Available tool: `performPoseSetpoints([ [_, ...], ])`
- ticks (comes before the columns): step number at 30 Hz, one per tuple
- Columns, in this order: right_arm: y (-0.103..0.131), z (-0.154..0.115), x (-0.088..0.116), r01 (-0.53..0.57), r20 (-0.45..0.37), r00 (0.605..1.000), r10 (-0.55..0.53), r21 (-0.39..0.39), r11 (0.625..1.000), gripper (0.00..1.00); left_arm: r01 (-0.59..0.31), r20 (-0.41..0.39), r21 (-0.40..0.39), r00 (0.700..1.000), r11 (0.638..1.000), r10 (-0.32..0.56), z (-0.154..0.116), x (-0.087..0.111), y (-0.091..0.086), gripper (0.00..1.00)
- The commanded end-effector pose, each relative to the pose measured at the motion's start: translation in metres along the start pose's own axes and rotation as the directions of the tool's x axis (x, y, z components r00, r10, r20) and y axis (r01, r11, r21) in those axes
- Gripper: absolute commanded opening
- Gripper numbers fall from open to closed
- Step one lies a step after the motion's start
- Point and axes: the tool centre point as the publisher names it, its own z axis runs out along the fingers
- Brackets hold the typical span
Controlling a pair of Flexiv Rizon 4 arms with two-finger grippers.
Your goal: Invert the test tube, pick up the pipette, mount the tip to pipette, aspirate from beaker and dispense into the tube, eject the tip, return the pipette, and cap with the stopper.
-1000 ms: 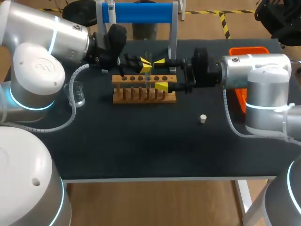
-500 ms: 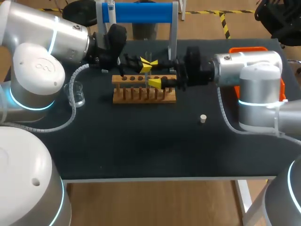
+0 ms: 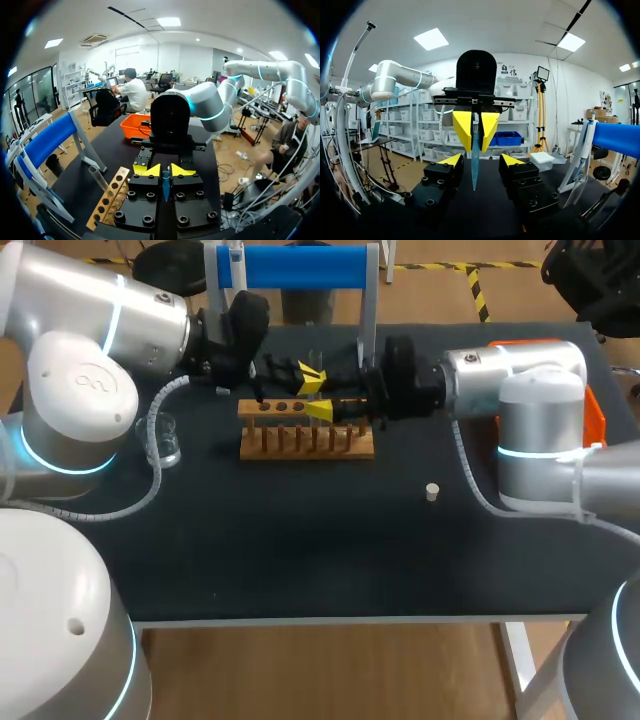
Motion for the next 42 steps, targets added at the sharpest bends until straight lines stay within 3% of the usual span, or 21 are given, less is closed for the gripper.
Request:
performPoseSetpoints([
  [1, 0.0, 0.003, -0.002, -0.001, -0.003, 1.0, 0.001, -0.002, 1.0, 0.46, 0.001, -0.002, -0.004, 1.0, 1.0, -0.001, -0.002, 0.0, 0.0, 0.0],
  [19, 0.0, 0.011, 0.002, -0.006, -0.013, 1.0, 0.006, -0.009, 1.0, 0.41, 0.001, -0.002, -0.004, 1.0, 1.0, -0.001, -0.002, 0.0, 0.0, 0.0],
  [23, 0.001, 0.011, 0.002, -0.009, -0.011, 1.0, 0.009, -0.015, 1.0, 0.27, 0.001, -0.002, -0.004, 1.0, 1.0, -0.001, -0.002, 0.0, 0.0, 0.0],
  [26, 0.002, 0.011, 0.003, -0.011, -0.011, 1.0, 0.011, -0.02, 1.0, 0.0, 0.001, -0.002, -0.004, 1.0, 1.0, -0.001, -0.002, 0.0, 0.0, 0.0],
  [36, 0.002, 0.01, 0.004, -0.013, -0.009, 1.0, 0.013, -0.026, 1.0, 0.0, 0.001, -0.002, -0.004, 1.0, 1.0, -0.001, -0.002, 0.0, 0.0, 0.0],
  [37, 0.002, 0.009, 0.004, -0.013, -0.01, 1.0, 0.013, -0.026, 1.0, 0.0, 0.001, -0.002, -0.004, 1.0, 1.0, -0.001, -0.002, 0.0, 0.0, 0.73],
  [38, 0.002, 0.008, 0.005, -0.013, -0.01, 1.0, 0.013, -0.026, 1.0, 0.0, 0.001, -0.002, -0.004, 1.0, 1.0, -0.001, -0.002, 0.0, 0.0, 1.0],
  [42, 0.001, 0.002, 0.009, -0.012, -0.01, 1.0, 0.012, -0.024, 1.0, 0.0, 0.001, -0.002, -0.004, 1.0, 1.0, -0.001, -0.002, 0.0, 0.0, 1.0],
])
